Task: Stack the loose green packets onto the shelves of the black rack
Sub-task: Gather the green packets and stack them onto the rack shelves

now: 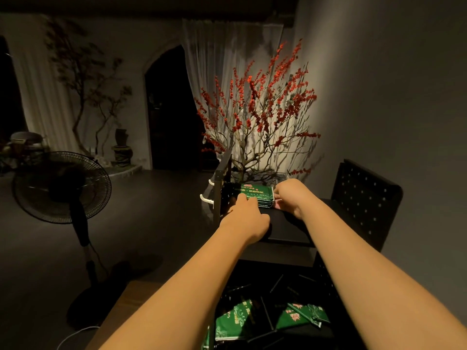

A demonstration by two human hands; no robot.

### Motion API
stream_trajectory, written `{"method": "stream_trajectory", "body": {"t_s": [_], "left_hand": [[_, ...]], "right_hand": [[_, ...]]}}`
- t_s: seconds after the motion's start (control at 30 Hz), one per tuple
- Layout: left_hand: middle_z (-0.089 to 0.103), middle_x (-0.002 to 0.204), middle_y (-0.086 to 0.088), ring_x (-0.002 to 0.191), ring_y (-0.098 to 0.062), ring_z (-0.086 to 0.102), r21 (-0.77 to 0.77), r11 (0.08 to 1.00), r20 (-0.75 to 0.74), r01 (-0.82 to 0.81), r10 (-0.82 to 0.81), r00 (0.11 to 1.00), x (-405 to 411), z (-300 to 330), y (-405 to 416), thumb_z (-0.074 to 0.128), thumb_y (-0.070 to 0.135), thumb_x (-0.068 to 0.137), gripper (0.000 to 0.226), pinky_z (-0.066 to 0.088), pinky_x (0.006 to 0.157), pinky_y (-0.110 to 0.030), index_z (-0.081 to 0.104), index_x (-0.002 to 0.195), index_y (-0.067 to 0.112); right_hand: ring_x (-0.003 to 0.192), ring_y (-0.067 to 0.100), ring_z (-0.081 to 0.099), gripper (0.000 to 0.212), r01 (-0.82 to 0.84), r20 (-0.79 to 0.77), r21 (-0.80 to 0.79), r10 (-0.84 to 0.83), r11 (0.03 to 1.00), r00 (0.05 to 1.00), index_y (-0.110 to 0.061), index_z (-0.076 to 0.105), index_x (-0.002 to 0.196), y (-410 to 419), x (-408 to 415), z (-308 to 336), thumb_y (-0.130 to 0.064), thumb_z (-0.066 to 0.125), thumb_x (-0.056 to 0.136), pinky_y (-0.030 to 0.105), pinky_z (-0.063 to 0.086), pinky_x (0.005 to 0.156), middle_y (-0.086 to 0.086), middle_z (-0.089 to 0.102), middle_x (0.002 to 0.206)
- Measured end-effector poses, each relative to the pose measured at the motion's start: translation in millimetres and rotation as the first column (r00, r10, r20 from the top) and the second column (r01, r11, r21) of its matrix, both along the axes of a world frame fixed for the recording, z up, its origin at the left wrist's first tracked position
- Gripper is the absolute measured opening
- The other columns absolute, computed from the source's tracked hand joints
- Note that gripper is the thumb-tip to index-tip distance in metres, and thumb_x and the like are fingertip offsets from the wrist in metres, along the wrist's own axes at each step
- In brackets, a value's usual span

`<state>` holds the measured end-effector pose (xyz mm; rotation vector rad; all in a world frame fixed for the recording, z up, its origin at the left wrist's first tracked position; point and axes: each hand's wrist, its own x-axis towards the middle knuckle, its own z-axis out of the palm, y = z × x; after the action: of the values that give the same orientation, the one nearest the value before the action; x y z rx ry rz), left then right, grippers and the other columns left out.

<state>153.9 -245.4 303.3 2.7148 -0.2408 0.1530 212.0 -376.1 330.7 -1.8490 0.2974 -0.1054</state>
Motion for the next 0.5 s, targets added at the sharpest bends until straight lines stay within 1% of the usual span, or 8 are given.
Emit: {"method": "stream_trajectory", "body": {"t_s": [0.03, 0.1, 0.17, 0.23, 0.3, 0.33, 0.4, 0.5], "left_hand": [[0.036, 0.136, -0.010, 0.117, -0.031, 0.049, 0.000, 1.000, 0.002, 0.004, -0.004, 1.000, -0.7, 0.3, 0.5, 0.045, 0.039, 0.098, 0.045, 0.046, 0.096, -0.045, 0.044, 0.132, 0.011], [0.040, 0.136, -0.009, 0.118, -0.029, 0.050, -0.015, 1.000, 0.032, 0.018, -0.018, 0.999, -4.3, 1.6, 2.1, 0.047, 0.037, 0.098, 0.043, 0.047, 0.096, -0.043, 0.046, 0.133, 0.013], [0.048, 0.135, -0.006, 0.120, -0.025, 0.050, -0.067, 0.996, 0.156, 0.060, -0.049, 0.987, -13.3, 1.9, 4.7, 0.051, 0.033, 0.096, 0.040, 0.046, 0.098, -0.040, 0.050, 0.133, 0.016], [0.056, 0.128, 0.000, 0.119, -0.018, 0.050, -0.167, 0.973, 0.344, 0.159, -0.094, 0.934, -29.9, -1.8, 5.9, 0.054, 0.027, 0.095, 0.034, 0.044, 0.098, -0.032, 0.057, 0.127, 0.020], [0.062, 0.113, 0.008, 0.109, -0.009, 0.053, -0.304, 0.909, 0.451, 0.287, -0.128, 0.883, -52.4, -8.6, 4.7, 0.057, 0.021, 0.092, 0.023, 0.043, 0.091, -0.023, 0.063, 0.115, 0.023], [0.062, 0.106, 0.012, 0.101, -0.004, 0.055, -0.377, 0.865, 0.452, 0.333, -0.142, 0.881, -63.4, -12.2, 3.8, 0.058, 0.018, 0.091, 0.018, 0.044, 0.085, -0.019, 0.064, 0.107, 0.026], [0.062, 0.093, 0.013, 0.084, -0.002, 0.057, -0.493, 0.790, 0.381, 0.366, -0.182, 0.907, -81.1, -24.2, -0.3, 0.060, 0.016, 0.089, 0.014, 0.045, 0.073, -0.017, 0.064, 0.093, 0.028], [0.063, 0.083, 0.009, 0.070, -0.008, 0.058, -0.548, 0.768, 0.278, 0.331, -0.206, 0.938, -90.9, -52.1, -1.1, 0.060, 0.017, 0.089, 0.014, 0.047, 0.066, -0.024, 0.064, 0.086, 0.030]], "right_hand": [[0.083, 0.028, 0.050, 0.026, -0.008, 0.019, -0.019, 0.008, 1.000, 1.000, -0.010, 0.057, 0.103, -1.9, -5.1, -0.1, 0.004, 0.040, 0.090, 0.035, 0.049, 0.075, 0.014, 0.049, 0.086], [0.099, 0.028, 0.058, 0.033, 0.008, 0.118, -0.149, 0.010, 0.989, 0.993, -0.014, 0.059, 0.117, -5.6, -18.9, -4.5, 0.000, 0.042, 0.092, 0.039, 0.052, 0.087, 0.011, 0.058, 0.105], [0.099, 0.018, 0.059, 0.034, 0.068, 0.280, -0.195, -0.011, 0.978, 0.960, -0.018, 0.058, 0.123, -4.9, -49.6, -10.3, -0.004, 0.046, 0.095, 0.034, 0.054, 0.086, 0.003, 0.061, 0.115], [0.087, 0.004, 0.058, 0.026, 0.093, 0.463, -0.202, 0.012, 0.975, 0.886, -0.020, 0.063, 0.109, -2.9, -86.4, -20.2, -0.003, 0.051, 0.094, 0.017, 0.049, 0.074, -0.005, 0.064, 0.102], [0.078, 0.000, 0.059, 0.027, 0.106, 0.588, -0.191, 0.027, 0.976, 0.808, -0.025, 0.065, 0.089, -1.5, -124.3, -32.5, 0.000, 0.055, 0.091, 0.009, 0.043, 0.066, -0.011, 0.066, 0.086], [0.075, 0.000, 0.060, 0.030, 0.106, 0.619, -0.170, 0.022, 0.980, 0.785, -0.027, 0.065, 0.082, -1.8, -139.0, -40.7, 0.001, 0.056, 0.089, 0.009, 0.044, 0.065, -0.011, 0.066, 0.080], [0.074, 0.002, 0.061, 0.031, 0.096, 0.601, -0.125, -0.002, 0.988, 0.800, -0.028, 0.065, 0.079, -5.6, -159.9, -63.0, 0.001, 0.058, 0.088, 0.013, 0.047, 0.064, -0.011, 0.066, 0.075], [0.068, 0.003, 0.061, 0.027, 0.077, 0.501, -0.128, -0.002, 0.989, 0.865, -0.026, 0.067, 0.079, -14.7, -171.6, -96.5, -0.001, 0.061, 0.088, 0.013, 0.046, 0.060, -0.011, 0.066, 0.074]]}}
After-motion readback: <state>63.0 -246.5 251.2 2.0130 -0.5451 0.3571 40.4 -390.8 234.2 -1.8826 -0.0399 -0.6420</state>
